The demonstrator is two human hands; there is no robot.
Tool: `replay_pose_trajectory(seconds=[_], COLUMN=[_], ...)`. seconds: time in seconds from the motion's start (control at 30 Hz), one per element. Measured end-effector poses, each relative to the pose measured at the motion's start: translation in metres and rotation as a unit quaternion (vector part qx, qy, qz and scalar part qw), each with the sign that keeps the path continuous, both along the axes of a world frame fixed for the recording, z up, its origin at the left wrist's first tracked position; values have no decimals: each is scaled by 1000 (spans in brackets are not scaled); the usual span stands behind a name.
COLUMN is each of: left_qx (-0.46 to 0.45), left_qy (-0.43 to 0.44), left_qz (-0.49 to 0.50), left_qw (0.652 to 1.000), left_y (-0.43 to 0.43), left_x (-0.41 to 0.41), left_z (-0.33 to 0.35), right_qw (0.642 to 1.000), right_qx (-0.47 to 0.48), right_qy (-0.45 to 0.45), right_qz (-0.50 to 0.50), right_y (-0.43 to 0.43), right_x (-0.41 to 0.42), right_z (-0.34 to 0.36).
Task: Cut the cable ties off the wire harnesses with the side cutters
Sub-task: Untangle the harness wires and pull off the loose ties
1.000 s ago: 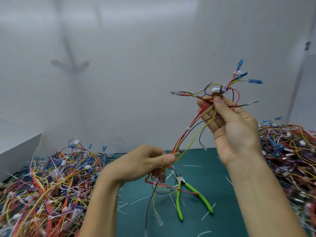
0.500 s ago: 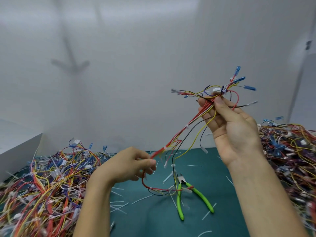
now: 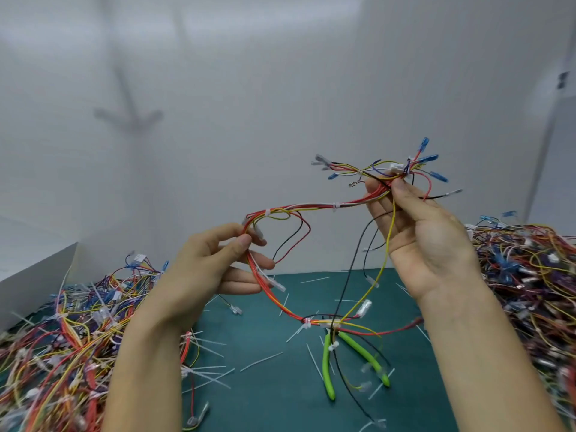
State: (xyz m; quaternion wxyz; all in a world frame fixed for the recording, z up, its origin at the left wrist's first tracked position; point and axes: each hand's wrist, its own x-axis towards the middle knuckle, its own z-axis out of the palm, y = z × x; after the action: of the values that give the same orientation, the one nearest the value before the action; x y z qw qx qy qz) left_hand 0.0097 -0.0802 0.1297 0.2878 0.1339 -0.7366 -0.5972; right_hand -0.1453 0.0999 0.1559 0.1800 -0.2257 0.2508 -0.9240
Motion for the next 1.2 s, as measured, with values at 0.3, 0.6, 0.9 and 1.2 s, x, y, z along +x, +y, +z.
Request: replay_pose_trajectory(seconds=[0.3, 0.6, 0.9, 1.2], left_qx=[13, -201, -183, -143], left_qy=[18, -230, 38, 83], left_qz=[-18, -4, -53, 31], left_qw=[1000, 952, 981, 986], left_y=[2, 1, 44, 62], left_x=[3, -2, -19, -44], left_z=[3, -4, 20, 10], right_qw=[1000, 999, 951, 858], right_qx=[1, 28, 186, 298], right_qy=[-19, 23, 188, 339], right_qz=[3, -28, -157, -246], right_y=[1, 2, -13, -24], right_x=[5, 6, 17, 29], right_z=[3, 3, -5, -11])
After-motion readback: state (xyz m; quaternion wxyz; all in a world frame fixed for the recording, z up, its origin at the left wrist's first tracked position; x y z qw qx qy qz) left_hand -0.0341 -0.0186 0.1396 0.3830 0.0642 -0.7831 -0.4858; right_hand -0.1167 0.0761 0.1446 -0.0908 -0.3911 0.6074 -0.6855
